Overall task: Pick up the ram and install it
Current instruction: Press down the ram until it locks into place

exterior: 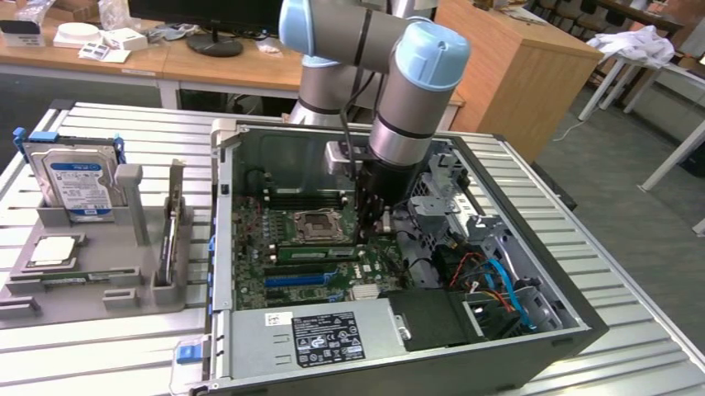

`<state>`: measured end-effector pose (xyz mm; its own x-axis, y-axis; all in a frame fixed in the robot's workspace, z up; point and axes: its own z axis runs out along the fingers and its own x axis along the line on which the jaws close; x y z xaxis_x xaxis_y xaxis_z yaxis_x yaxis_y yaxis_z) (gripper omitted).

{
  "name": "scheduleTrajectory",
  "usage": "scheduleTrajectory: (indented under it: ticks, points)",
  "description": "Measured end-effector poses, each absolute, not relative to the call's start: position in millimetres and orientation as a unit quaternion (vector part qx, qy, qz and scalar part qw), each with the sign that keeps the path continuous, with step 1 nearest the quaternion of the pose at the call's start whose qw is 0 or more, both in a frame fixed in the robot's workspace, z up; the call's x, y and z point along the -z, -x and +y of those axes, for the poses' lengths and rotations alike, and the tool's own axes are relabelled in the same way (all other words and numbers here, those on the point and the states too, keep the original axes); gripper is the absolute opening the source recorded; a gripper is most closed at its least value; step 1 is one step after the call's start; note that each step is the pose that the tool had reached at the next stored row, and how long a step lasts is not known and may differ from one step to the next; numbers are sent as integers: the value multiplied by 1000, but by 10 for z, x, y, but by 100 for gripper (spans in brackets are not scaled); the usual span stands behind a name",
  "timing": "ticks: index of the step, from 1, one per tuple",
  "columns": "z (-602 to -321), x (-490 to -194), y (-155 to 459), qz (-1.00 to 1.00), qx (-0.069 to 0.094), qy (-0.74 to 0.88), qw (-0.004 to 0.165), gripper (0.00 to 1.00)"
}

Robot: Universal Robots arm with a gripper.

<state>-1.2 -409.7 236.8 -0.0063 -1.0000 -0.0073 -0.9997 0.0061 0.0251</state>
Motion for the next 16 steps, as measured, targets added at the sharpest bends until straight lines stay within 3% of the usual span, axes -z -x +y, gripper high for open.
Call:
scheduleTrajectory:
  ticks: [16]
  points:
    - [-4097,-2481,12,-709,11,-705,6,11]
